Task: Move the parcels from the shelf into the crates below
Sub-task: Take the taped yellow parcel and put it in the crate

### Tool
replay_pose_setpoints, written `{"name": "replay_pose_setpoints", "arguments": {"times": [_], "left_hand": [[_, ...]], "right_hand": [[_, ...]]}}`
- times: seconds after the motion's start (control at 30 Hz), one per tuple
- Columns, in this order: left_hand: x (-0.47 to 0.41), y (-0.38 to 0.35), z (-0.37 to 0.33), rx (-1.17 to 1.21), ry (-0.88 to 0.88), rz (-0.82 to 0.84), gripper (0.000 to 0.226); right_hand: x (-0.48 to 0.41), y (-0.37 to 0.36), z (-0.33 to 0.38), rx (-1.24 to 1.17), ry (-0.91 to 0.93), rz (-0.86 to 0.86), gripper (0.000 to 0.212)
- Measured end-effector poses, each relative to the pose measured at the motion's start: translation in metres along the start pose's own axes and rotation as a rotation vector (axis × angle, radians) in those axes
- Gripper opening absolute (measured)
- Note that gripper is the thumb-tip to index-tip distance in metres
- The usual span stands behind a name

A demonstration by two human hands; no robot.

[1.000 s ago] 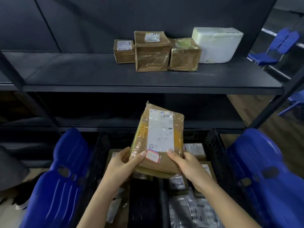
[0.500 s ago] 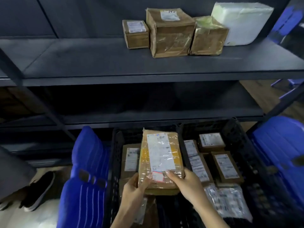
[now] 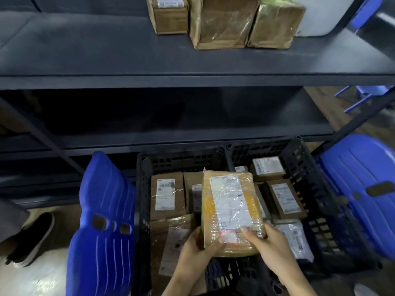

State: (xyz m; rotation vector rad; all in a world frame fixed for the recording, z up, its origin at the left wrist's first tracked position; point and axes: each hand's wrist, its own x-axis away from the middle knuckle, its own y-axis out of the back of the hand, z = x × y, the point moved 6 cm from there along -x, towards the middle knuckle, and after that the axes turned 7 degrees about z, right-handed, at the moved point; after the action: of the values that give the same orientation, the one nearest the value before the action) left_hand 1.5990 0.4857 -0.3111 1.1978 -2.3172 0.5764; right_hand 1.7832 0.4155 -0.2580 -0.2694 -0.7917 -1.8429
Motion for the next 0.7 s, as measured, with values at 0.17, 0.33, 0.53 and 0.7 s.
{"name": "replay_pose_setpoints", "arguments": {"times": [0.17, 0.33, 0.53, 0.7], "left_hand": [[0.010, -0.011, 0.004, -0.057, -0.038, -0.013, 0.042], [0.021, -0.001, 0.024, -0.108, -0.046, -0.051, 0.050], [0.022, 0.006, 0.049, -0.234, -0.020, 0.002, 0.056], [0.021, 0.008, 0.062, -0.331, 0.017, 0.058, 0.064]], "right_hand": [[0.010, 0.003, -0.012, 0.049, -0.037, 0.026, 0.028], [0.018, -0.009, -0.015, 0.163, -0.022, 0.087, 0.036], [0.032, -0.020, -0.018, 0.385, -0.019, 0.015, 0.050], [0.034, -0.032, -0.014, 0.460, 0.021, 0.004, 0.063]]}}
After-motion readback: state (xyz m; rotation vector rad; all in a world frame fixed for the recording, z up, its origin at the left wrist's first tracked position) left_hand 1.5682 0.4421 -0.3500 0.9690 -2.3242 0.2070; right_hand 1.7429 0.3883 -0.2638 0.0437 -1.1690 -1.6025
